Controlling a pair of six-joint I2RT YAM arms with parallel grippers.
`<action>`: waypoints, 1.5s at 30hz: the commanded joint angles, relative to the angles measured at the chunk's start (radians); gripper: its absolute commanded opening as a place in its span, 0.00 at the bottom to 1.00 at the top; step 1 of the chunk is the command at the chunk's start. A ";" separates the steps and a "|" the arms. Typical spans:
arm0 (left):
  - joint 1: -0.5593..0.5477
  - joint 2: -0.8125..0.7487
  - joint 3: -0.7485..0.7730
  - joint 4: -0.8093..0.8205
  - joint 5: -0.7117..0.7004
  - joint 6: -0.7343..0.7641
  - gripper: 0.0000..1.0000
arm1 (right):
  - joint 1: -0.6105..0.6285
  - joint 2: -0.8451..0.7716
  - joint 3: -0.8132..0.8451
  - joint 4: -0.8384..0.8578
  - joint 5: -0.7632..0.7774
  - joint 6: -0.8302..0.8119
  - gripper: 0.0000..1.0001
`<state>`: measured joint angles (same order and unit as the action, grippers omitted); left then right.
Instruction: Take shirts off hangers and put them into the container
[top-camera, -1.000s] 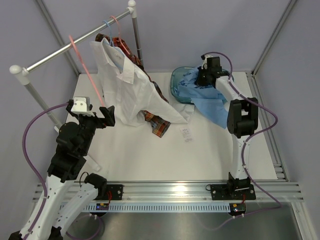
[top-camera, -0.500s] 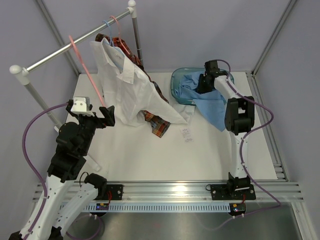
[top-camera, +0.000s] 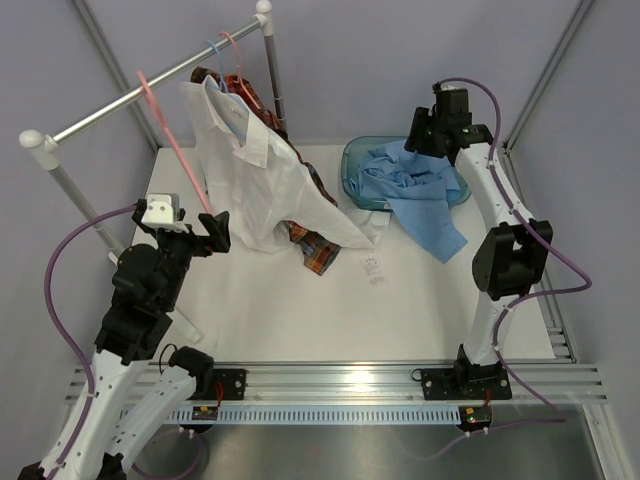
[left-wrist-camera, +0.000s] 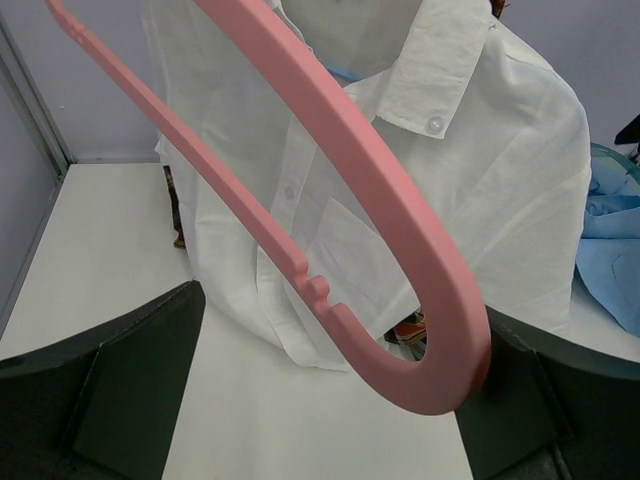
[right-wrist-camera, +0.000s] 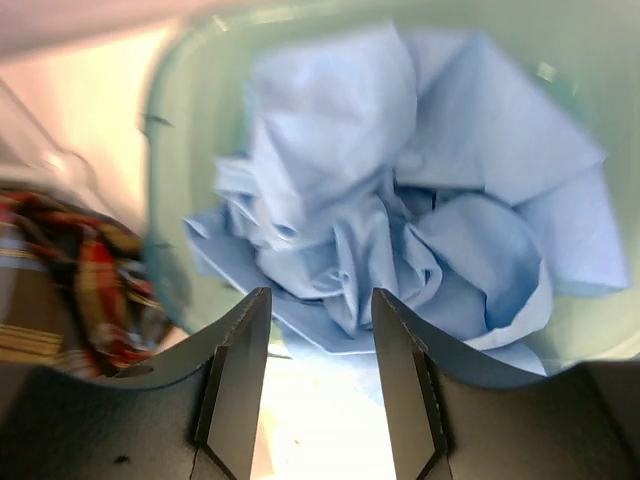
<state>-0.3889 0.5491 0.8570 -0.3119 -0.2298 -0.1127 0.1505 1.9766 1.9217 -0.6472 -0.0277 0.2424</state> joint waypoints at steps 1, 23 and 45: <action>0.005 -0.015 -0.004 0.056 0.026 -0.008 0.99 | 0.007 -0.027 0.029 0.087 -0.018 -0.002 0.54; 0.008 -0.018 -0.006 0.053 0.024 -0.008 0.99 | 0.031 0.292 -0.010 0.168 0.022 0.092 0.50; 0.010 -0.035 -0.006 0.054 0.027 -0.022 0.99 | -0.009 -0.398 -0.493 0.130 0.287 0.142 0.95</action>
<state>-0.3843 0.5232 0.8570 -0.3111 -0.2272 -0.1211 0.1612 1.6051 1.5566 -0.4713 0.1417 0.3267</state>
